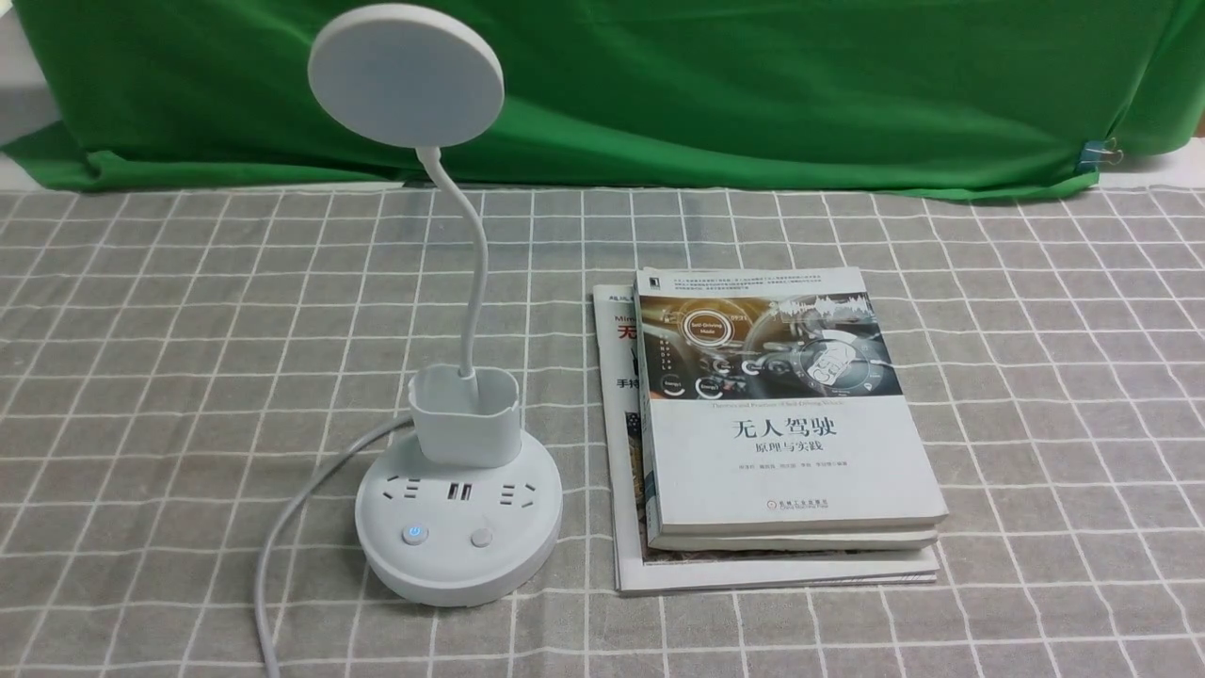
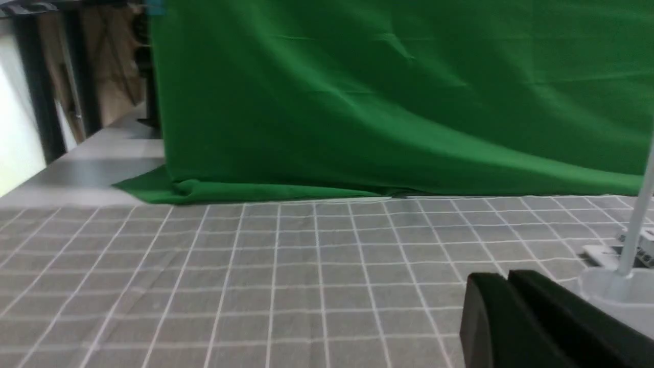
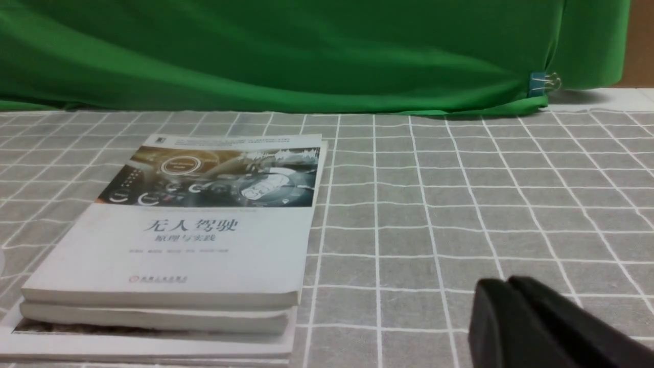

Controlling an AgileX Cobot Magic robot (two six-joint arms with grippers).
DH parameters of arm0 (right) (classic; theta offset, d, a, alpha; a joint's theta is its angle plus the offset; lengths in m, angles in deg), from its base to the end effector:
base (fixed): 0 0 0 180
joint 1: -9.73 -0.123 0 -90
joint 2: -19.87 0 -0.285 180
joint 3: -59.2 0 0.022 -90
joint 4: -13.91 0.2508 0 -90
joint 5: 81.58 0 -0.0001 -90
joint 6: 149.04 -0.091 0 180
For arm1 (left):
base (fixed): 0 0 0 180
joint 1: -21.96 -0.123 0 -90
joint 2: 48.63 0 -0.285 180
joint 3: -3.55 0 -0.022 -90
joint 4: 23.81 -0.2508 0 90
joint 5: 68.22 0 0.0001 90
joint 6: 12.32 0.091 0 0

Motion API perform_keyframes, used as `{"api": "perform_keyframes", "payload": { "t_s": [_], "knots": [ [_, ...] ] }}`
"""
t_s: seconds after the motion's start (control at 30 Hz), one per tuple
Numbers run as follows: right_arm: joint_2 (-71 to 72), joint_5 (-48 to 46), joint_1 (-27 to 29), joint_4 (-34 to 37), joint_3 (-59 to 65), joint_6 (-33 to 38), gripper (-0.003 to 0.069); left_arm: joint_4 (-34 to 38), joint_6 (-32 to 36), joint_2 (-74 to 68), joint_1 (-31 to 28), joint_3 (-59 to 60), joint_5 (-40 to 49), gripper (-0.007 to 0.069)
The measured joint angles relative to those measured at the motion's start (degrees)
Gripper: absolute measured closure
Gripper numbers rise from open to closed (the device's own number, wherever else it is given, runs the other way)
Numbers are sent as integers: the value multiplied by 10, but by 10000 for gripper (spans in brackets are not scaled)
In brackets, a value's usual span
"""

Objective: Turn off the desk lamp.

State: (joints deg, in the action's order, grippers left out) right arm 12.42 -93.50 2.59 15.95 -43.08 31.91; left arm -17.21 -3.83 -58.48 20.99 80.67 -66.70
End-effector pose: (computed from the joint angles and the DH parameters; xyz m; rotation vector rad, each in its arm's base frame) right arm 0.0552 0.0076 0.1917 -0.0956 1.6930 0.1131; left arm 0.0595 0.0007 0.2093 0.0148 1.5443 0.0373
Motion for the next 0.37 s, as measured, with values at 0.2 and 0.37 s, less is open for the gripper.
{"api": "perform_keyframes", "payload": {
  "t_s": [0.2, 0.37],
  "knots": [
    [0, 0, 0, 0, 0, 0, 624, 4, -9, 21, -1, 4, 72, 606],
    [0, 0, 0, 0, 0, 0, 624, 9, -15, 22, -1, 5, 125, 606]
  ]
}}
